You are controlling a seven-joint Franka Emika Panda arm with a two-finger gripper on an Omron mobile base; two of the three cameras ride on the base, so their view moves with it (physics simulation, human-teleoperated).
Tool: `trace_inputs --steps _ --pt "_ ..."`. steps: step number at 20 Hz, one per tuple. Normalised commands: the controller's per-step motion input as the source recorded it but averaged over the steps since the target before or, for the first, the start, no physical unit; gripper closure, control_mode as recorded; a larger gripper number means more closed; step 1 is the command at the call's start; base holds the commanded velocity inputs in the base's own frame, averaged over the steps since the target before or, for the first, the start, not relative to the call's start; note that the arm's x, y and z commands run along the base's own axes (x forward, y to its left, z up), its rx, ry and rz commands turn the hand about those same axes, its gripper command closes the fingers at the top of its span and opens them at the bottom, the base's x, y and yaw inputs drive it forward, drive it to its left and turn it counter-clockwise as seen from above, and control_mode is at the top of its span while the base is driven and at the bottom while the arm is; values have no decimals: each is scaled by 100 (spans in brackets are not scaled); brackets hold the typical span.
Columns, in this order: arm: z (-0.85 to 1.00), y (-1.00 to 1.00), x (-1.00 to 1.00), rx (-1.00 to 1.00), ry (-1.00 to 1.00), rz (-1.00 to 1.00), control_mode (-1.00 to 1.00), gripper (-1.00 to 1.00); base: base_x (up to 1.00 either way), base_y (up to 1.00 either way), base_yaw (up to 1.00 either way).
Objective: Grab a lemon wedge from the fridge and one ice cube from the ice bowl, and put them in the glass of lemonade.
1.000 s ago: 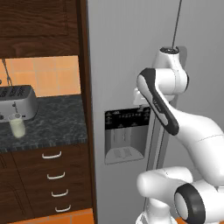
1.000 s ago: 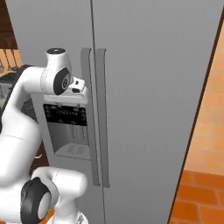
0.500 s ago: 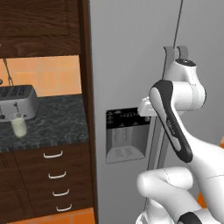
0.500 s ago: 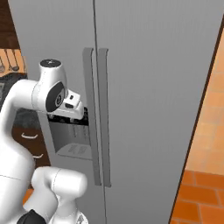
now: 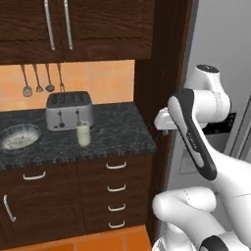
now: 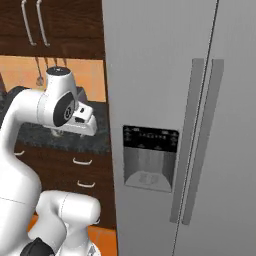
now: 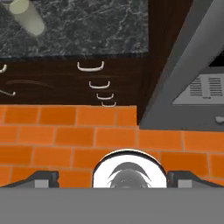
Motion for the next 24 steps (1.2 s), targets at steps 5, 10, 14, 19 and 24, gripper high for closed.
trace_inputs --steps 5,10,14,19,24 --pt "0 0 0 0 0 0 100 -100 45 100 0" --pt "0 0 0 0 0 0 100 -100 86 57 -1" --pt "0 0 0 0 0 0 100 -100 50 53 -4" --pt "0 0 0 0 0 0 100 -100 38 56 -5" --pt "0 0 0 0 0 0 100 -100 67 39 -9"
